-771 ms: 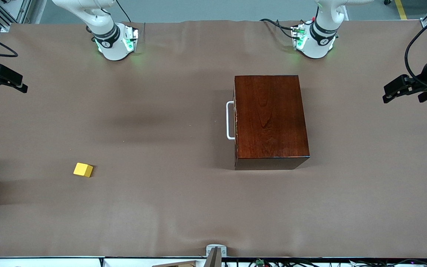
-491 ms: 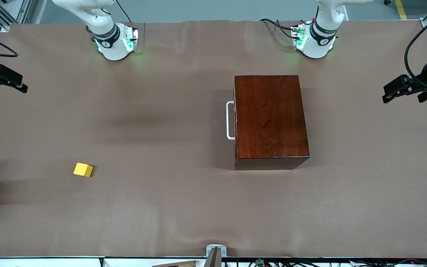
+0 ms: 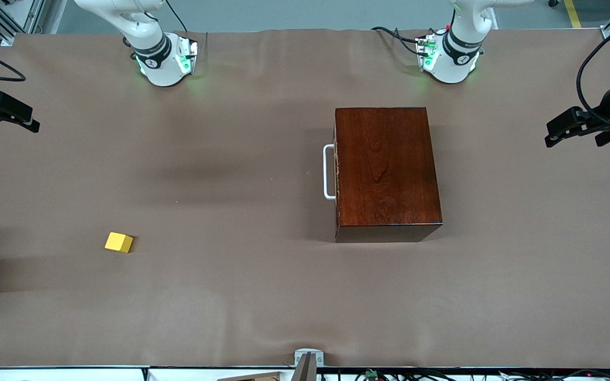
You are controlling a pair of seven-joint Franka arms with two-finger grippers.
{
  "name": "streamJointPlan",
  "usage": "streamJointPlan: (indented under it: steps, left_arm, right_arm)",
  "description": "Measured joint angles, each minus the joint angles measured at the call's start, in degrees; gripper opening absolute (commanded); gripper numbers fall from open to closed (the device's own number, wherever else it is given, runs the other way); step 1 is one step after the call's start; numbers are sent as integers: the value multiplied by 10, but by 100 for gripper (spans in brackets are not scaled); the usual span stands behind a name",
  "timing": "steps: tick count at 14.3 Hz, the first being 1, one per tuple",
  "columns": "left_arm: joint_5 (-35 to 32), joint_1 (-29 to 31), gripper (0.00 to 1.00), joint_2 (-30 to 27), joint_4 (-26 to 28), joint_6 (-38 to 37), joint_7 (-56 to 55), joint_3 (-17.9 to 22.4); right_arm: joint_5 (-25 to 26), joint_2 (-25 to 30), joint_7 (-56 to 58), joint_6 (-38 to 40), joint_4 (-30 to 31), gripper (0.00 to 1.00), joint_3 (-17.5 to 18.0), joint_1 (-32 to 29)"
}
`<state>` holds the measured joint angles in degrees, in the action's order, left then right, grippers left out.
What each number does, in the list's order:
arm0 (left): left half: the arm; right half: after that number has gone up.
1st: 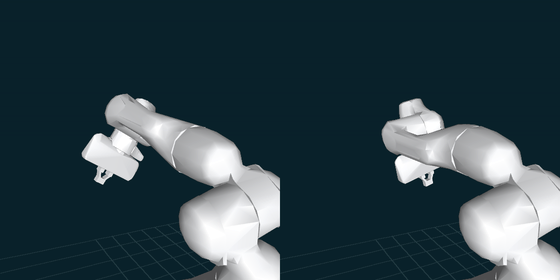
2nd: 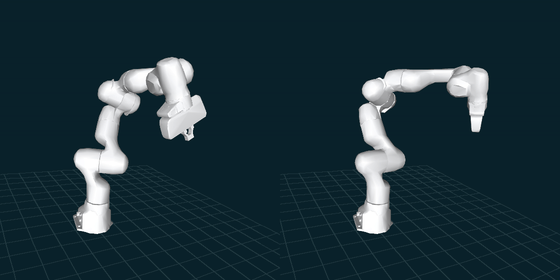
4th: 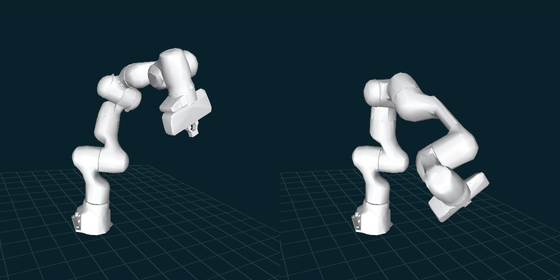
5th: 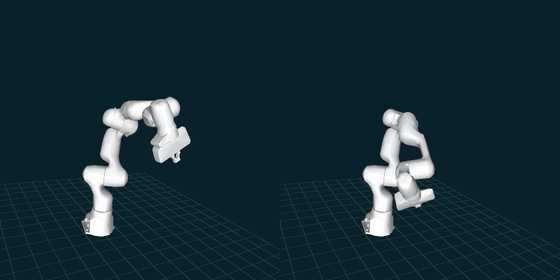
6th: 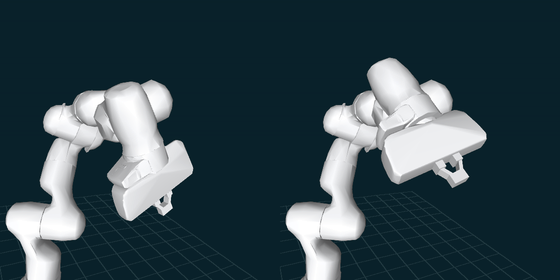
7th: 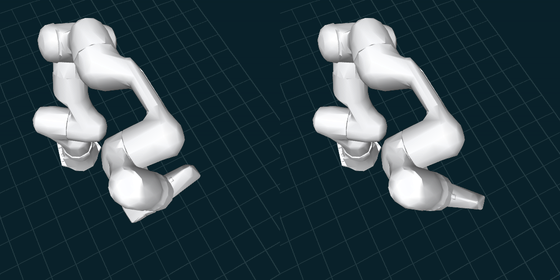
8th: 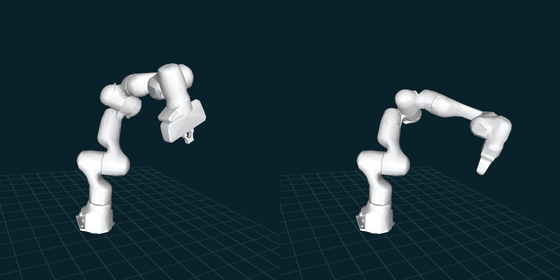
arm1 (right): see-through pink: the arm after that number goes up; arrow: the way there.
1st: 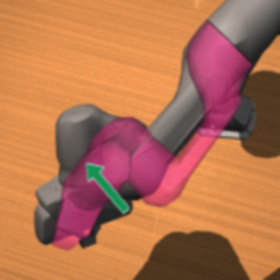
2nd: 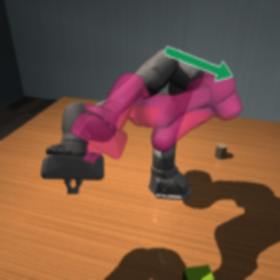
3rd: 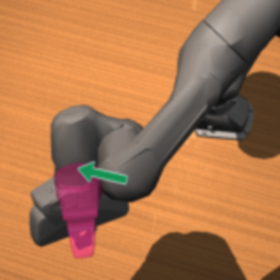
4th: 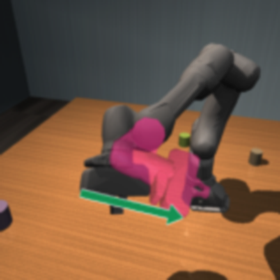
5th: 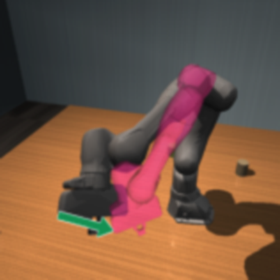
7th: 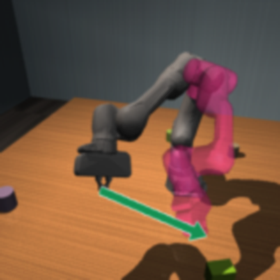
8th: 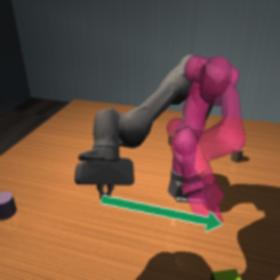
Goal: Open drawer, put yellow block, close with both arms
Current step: 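Move the left gripper to the drawer handle while the right gripper approaches the cube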
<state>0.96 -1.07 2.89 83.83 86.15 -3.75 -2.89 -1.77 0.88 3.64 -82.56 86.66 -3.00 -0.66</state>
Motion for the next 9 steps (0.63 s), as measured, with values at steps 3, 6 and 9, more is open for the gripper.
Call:
streamJointPlan:
  steps: [3, 6, 9]
  left_arm:
    - [16, -24, 100, 4, 0, 0, -11, -16]
    - [17, -85, 100, 21, -16, 6, -129, -55]
    - [17, -165, 100, 48, -41, 7, -224, -69]
  right_arm:
    - [0, 0, 0, 0, 0, 100, 0, 0]
    - [0, 0, 0, 0, 0, 100, 0, 0]
    - [0, -1, 0, 0, 0, 100, -2, -1]
